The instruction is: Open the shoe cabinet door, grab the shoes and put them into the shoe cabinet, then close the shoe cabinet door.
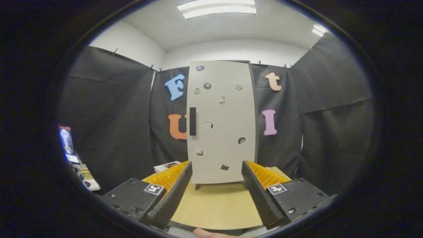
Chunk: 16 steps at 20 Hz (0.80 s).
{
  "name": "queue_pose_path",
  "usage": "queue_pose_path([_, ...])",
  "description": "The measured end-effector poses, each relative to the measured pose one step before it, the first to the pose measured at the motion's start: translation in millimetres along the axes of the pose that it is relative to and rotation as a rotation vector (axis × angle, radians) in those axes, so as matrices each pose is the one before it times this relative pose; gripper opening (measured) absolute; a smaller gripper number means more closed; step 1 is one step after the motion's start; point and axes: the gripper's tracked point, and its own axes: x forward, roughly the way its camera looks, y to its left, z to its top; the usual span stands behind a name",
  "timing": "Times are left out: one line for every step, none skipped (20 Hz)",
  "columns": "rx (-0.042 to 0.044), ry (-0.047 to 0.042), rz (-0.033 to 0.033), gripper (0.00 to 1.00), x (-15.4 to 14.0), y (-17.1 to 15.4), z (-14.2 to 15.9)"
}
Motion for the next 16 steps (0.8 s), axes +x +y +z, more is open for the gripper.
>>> queue_pose_path([-0.00351, -0.00049, -0.00006, 0.98, -1.31, -1.5, 1.79])
queue_pose_path([-0.00433, -0.00487, -0.00418, 0.98, -0.46, -1.57, 2.44])
queue_pose_path([-0.00654, -0.0029, -0.00428, 0.98, 0.12, 0.84, 0.85])
queue_pose_path([-0.00359, 0.00028, 0.0024, 0.98, -0.29, 0.5, -0.02])
queue_pose_path([0.00159, -0.00204, 0.00379, 0.98, -2.12, 1.31, 0.72])
queue_pose_path([0.00027, -0.00542, 0.0002, 0.98, -0.7, 0.25, 1.77])
queue_pose_path([-0.00236, -0.00473, -0.00398, 0.98, -0.71, -1.54, 1.14])
queue_pose_path([-0.00248, -0.0043, -0.00142, 0.98, -0.24, -0.25, 0.58])
queue_pose_path([-0.00065, 0.00074, 0.00228, 0.98, -0.35, 1.89, -0.24])
queue_pose_path([0.00166, 0.00607, 0.00805, 0.98, 0.76, 3.05, -2.0])
queue_pose_path([0.00126, 0.00773, 0.00824, 0.98, 0.24, 4.34, -2.54])
queue_pose_path([0.00051, 0.00477, 0.00683, 0.98, -0.17, 2.51, -0.83])
queue_pose_path([-0.00038, -0.0004, 0.00336, 0.98, -0.19, 1.14, 1.53])
queue_pose_path([-0.00267, -0.00032, -0.00067, 0.98, -0.21, 0.14, 1.43])
queue_pose_path([-0.0015, -0.00226, 0.00001, 0.98, -0.06, 0.31, -0.87])
queue_pose_path([-0.00072, -0.00205, 0.00306, 0.98, -0.28, 1.09, 0.57])
